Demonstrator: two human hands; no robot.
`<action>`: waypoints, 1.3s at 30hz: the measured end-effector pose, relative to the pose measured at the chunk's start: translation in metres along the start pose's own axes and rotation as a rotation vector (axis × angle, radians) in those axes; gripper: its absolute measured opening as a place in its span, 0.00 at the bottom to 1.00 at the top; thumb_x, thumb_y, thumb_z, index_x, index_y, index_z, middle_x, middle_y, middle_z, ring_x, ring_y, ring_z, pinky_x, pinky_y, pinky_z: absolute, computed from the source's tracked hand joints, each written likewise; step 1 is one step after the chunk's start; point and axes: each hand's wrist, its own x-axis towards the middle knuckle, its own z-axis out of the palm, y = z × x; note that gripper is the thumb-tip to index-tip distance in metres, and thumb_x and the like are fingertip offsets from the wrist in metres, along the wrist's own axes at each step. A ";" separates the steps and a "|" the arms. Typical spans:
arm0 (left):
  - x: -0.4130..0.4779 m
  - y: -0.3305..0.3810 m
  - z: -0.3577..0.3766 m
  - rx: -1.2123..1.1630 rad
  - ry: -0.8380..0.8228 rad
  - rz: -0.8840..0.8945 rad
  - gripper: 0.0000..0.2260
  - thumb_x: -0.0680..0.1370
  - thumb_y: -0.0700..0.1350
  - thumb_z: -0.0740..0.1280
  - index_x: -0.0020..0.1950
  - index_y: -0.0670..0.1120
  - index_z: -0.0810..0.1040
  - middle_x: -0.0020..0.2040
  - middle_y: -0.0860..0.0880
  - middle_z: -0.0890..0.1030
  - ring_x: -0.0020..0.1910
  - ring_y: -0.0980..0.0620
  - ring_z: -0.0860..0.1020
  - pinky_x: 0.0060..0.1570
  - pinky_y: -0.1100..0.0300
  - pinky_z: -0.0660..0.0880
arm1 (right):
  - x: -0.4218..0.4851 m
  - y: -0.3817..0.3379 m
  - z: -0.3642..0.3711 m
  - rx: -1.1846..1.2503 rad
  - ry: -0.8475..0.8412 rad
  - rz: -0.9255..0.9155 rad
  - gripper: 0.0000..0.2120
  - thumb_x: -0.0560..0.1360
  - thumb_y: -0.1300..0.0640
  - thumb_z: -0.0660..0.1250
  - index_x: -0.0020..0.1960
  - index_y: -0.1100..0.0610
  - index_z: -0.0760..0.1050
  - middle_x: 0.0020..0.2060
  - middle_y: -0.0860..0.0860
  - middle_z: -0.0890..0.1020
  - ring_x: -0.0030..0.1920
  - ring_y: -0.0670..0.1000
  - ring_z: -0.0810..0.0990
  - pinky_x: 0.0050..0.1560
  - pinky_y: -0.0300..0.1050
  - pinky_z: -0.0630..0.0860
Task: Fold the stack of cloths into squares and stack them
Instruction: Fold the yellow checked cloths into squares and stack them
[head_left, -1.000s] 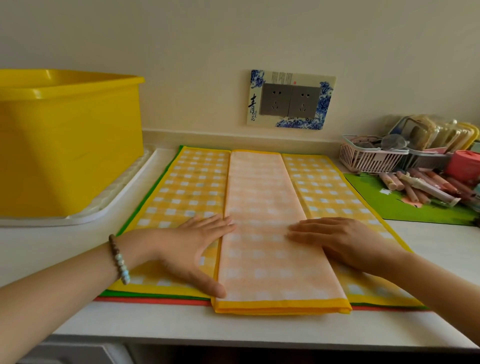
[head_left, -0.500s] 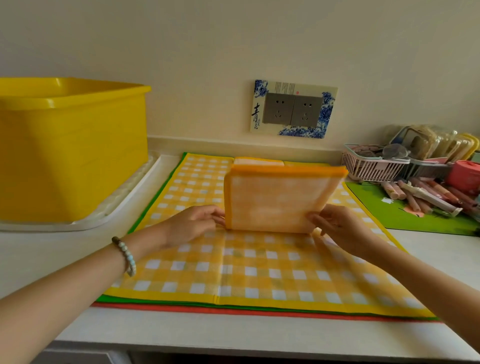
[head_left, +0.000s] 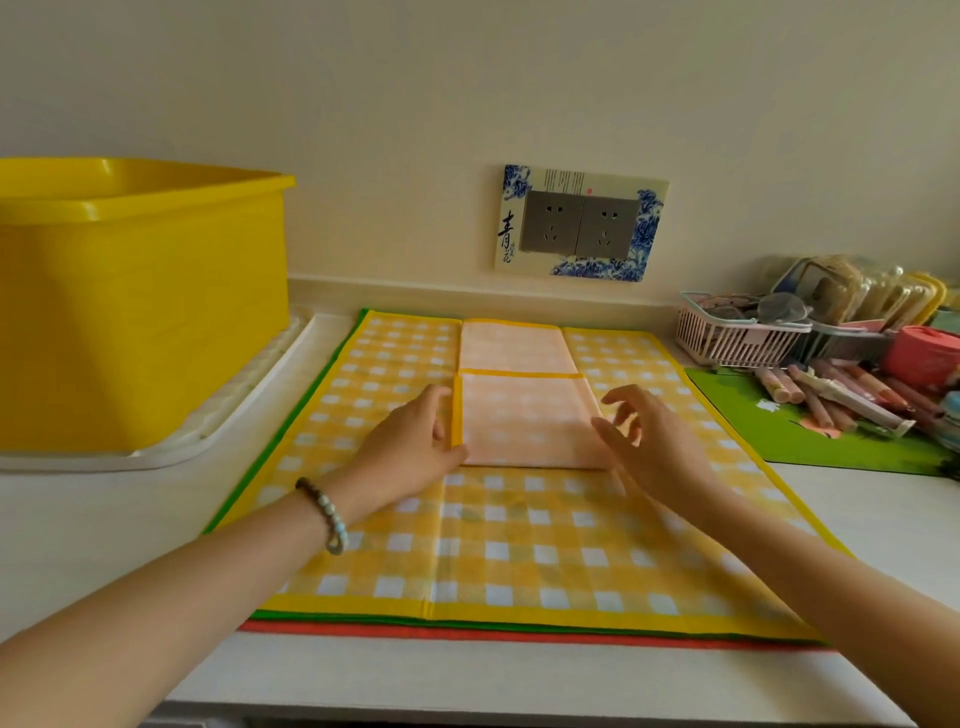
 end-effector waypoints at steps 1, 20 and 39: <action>-0.004 0.003 0.000 0.085 0.007 0.095 0.25 0.76 0.51 0.66 0.72 0.51 0.64 0.57 0.52 0.75 0.59 0.51 0.73 0.58 0.55 0.70 | -0.007 -0.006 -0.002 -0.016 -0.037 -0.119 0.15 0.77 0.46 0.61 0.61 0.50 0.73 0.51 0.45 0.77 0.50 0.48 0.78 0.47 0.42 0.72; -0.032 0.004 0.004 0.320 -0.480 0.330 0.27 0.77 0.64 0.42 0.76 0.61 0.42 0.75 0.63 0.38 0.72 0.65 0.34 0.71 0.60 0.33 | -0.044 -0.005 -0.016 -0.295 -0.646 -0.377 0.26 0.76 0.38 0.39 0.74 0.36 0.42 0.74 0.33 0.46 0.73 0.34 0.40 0.73 0.38 0.36; 0.003 0.004 -0.001 0.328 -0.347 0.195 0.31 0.77 0.64 0.56 0.76 0.53 0.55 0.77 0.57 0.54 0.75 0.55 0.52 0.73 0.58 0.49 | -0.001 0.004 -0.030 -0.363 -0.460 -0.422 0.22 0.77 0.46 0.63 0.70 0.42 0.66 0.67 0.40 0.71 0.67 0.44 0.69 0.65 0.38 0.64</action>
